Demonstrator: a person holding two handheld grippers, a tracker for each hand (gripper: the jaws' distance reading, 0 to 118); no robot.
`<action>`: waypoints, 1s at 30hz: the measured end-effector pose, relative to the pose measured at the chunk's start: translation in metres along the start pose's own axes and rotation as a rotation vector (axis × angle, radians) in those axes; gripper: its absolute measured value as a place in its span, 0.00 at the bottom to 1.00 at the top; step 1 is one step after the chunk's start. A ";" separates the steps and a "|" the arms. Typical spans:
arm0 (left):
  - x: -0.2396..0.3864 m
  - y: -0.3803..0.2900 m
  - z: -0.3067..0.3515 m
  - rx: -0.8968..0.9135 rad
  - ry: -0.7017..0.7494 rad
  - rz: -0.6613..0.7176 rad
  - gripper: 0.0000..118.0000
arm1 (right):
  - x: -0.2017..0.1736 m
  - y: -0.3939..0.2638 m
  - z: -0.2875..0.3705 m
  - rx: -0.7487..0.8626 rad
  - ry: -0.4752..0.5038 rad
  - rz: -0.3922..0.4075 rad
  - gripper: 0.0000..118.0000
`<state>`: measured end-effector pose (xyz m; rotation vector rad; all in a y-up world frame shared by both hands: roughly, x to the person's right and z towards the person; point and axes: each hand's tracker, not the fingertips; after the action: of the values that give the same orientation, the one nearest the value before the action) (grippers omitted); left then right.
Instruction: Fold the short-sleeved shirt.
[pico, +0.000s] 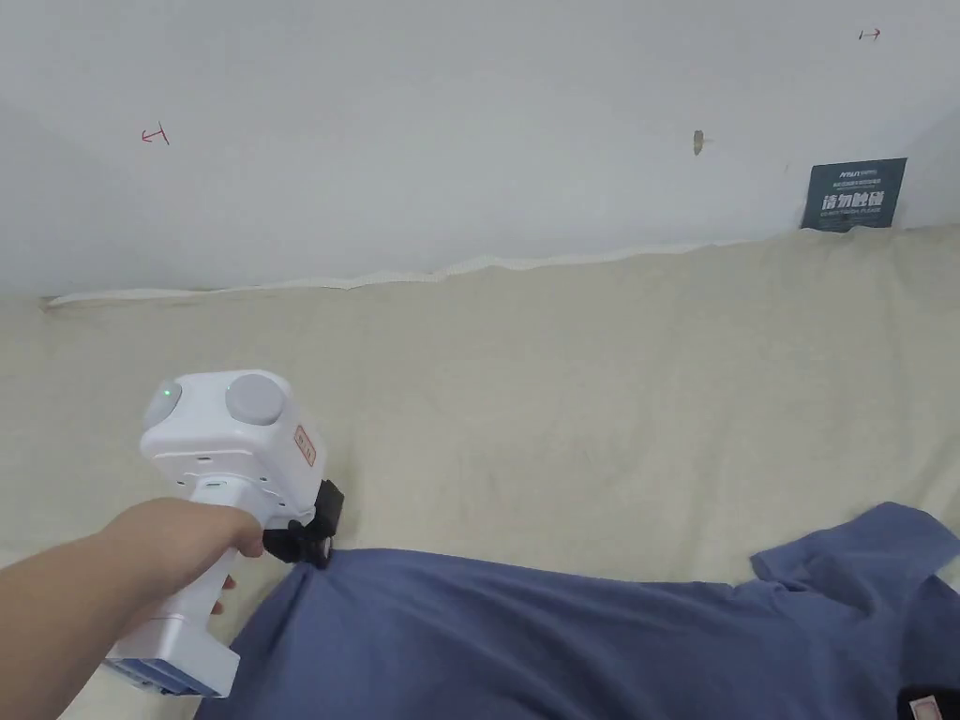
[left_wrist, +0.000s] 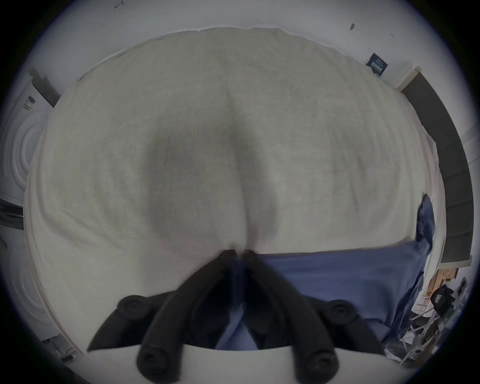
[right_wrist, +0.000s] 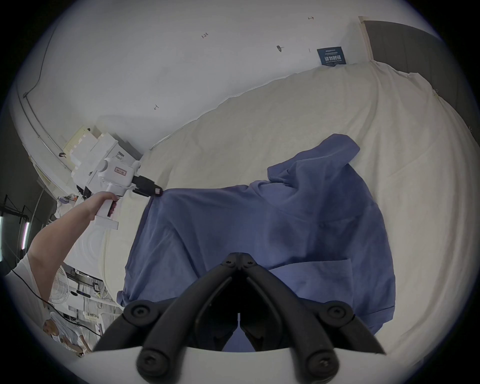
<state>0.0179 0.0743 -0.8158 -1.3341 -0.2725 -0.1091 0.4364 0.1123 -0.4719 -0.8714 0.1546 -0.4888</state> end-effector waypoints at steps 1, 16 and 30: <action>0.005 -0.005 0.001 0.008 0.020 -0.009 0.06 | 0.001 0.000 0.002 0.004 -0.002 0.001 0.00; -0.004 -0.017 0.040 0.061 0.088 -0.132 0.06 | 0.051 0.133 -0.042 -0.199 -0.296 0.140 0.53; -0.016 -0.028 0.026 0.000 0.092 -0.137 0.06 | 0.114 0.139 -0.109 -0.465 -0.482 -0.035 0.49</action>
<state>-0.0078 0.0919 -0.7885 -1.3055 -0.2857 -0.2854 0.5494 0.0584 -0.6404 -1.4244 -0.1987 -0.2635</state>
